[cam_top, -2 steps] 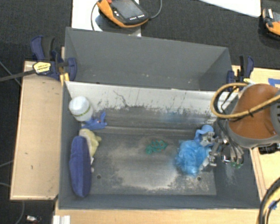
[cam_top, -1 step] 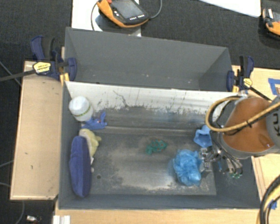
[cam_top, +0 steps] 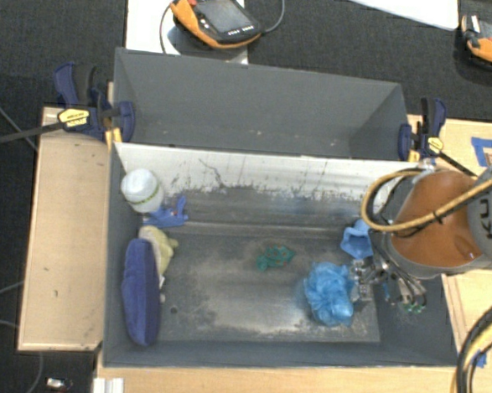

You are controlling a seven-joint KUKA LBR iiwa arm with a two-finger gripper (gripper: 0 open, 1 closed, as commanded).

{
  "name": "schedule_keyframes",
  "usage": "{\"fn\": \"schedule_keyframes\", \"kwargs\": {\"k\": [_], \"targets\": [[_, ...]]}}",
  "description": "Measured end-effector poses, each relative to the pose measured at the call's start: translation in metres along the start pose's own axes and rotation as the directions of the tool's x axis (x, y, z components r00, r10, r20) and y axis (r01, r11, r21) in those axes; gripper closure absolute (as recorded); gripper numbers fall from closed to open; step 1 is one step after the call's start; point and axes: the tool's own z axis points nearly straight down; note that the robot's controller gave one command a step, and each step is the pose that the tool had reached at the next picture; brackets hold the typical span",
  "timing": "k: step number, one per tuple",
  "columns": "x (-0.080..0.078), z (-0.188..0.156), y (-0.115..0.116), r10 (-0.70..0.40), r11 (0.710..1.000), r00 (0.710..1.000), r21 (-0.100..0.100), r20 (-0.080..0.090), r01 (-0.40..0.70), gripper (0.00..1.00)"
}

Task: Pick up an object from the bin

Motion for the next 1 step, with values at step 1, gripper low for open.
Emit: {"fn": "schedule_keyframes", "kwargs": {"k": [1], "targets": [[0.0117, -0.0005, 0.0220, 0.088, 0.996, 0.996, 0.002, 0.005, -0.088, 1.00]]}}
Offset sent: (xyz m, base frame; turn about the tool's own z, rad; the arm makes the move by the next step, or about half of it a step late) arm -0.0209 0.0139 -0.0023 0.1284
